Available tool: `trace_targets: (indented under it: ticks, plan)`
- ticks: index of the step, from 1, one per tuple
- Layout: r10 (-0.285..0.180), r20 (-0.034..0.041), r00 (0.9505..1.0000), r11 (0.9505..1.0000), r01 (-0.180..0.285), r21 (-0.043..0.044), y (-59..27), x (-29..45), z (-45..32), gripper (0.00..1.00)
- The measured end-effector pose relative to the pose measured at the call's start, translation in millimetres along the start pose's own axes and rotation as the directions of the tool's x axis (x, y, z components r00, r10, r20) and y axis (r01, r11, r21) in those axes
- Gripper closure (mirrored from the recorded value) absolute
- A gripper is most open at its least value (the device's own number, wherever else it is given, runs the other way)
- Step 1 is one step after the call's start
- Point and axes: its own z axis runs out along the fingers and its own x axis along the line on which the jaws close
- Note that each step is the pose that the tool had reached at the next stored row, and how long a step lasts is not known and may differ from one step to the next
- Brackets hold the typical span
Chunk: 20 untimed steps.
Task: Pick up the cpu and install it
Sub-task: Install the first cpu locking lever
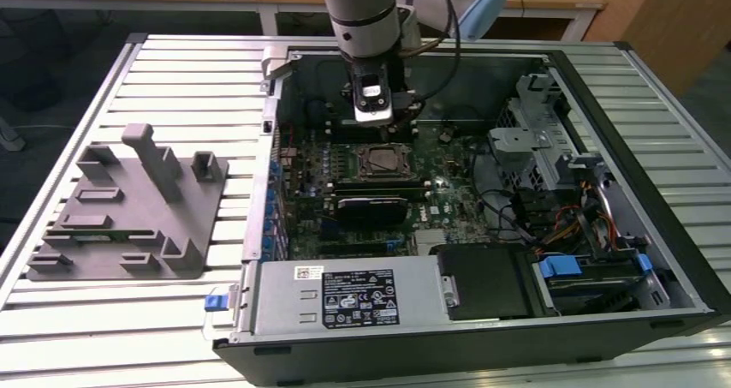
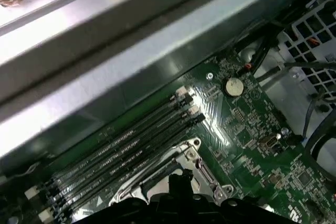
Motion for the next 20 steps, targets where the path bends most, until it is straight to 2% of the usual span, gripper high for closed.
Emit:
trace_targets:
  ticks: [1, 2, 7, 8, 9, 17, 20]
  plan:
    - [0.003, -0.0409, 0.9992, 0.9996, -0.002, 0.0287, -4.8, -4.3, 0.6, 0.89]
    - [0.005, -0.0535, 0.9986, 0.9993, -0.003, 0.0375, -5.2, -5.2, 0.8, 0.89]
    - [0.014, -0.1267, 0.9918, 0.9958, -0.002, 0.0911, -3.5, -10.1, 2.1, 0.89]
    - [0.016, -0.1384, 0.9902, 0.995, -0.002, 0.0999, -2.9, -11.0, 2.4, 0.89]
    - [0.017, -0.1435, 0.9895, 0.9946, -0.002, 0.1037, -2.6, -11.5, 2.5, 0.89]
    - [0.017, -0.1444, 0.9894, 0.9947, -0.002, 0.1031, -2.3, -11.9, 2.7, 0.89]
    - [0.014, -0.1475, 0.989, 0.9945, 0.002, 0.1047, -0.5, -14.5, 3.4, 0.89]
